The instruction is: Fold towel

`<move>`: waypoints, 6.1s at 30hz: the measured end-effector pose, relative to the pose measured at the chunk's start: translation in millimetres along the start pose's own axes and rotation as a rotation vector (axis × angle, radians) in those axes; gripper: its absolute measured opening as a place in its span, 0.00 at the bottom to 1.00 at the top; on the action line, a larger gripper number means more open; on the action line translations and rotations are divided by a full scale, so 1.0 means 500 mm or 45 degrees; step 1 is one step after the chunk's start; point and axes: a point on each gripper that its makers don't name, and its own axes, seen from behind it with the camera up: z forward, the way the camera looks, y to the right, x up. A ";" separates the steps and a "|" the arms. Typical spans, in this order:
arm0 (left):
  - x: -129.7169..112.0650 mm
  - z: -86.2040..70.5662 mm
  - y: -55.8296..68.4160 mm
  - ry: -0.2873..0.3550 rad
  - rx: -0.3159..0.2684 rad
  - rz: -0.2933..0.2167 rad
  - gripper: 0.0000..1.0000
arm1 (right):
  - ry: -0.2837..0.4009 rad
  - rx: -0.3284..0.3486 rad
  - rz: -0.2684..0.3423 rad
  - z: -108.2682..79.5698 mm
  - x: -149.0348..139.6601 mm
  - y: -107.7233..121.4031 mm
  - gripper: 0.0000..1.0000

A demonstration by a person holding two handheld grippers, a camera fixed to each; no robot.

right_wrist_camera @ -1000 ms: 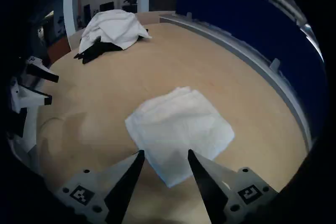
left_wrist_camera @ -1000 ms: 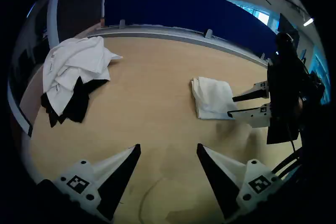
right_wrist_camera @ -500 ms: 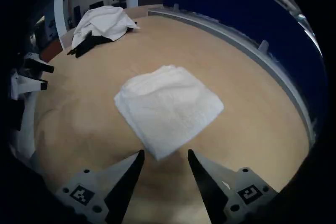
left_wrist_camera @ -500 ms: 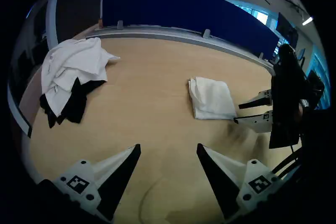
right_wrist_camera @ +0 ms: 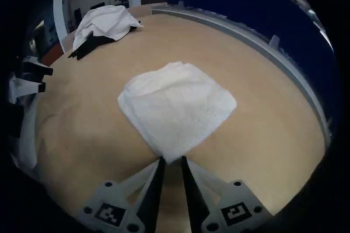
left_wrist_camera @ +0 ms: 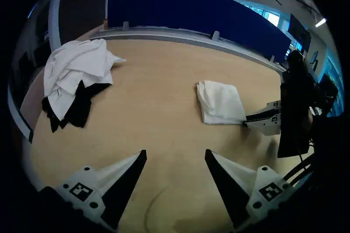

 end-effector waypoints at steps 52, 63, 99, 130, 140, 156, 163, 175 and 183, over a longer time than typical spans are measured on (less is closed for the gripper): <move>0.055 -0.021 0.002 0.068 -0.007 0.029 0.99 | 0.436 -0.103 -0.076 -0.272 0.334 0.063 0.02; 0.066 -0.026 0.018 0.077 -0.018 0.042 1.00 | 0.444 -0.136 -0.063 -0.313 0.326 0.100 0.03; 0.092 0.004 0.055 0.062 -0.013 0.098 1.00 | 0.269 -0.431 0.097 -0.585 -0.042 0.475 0.03; 0.091 -0.007 0.082 0.061 -0.004 0.114 0.99 | 0.147 -0.474 0.177 -0.603 -0.219 0.553 0.03; 0.090 -0.014 0.084 0.063 -0.003 0.118 0.99 | 0.047 -0.495 0.219 -0.604 -0.342 0.541 0.03; 0.069 -0.021 0.083 0.052 0.004 0.134 1.00 | -0.141 -0.596 0.474 -0.582 -0.590 0.524 0.03; 0.065 -0.021 0.079 0.049 0.010 0.143 1.00 | -0.241 -0.634 0.593 -0.562 -0.672 0.508 0.03; 0.066 -0.022 0.083 0.047 0.012 0.159 1.00 | -0.294 -0.668 0.659 -0.545 -0.711 0.499 0.04; 0.067 -0.026 0.084 0.049 0.013 0.157 1.00 | -0.299 -0.679 0.654 -0.546 -0.712 0.503 0.07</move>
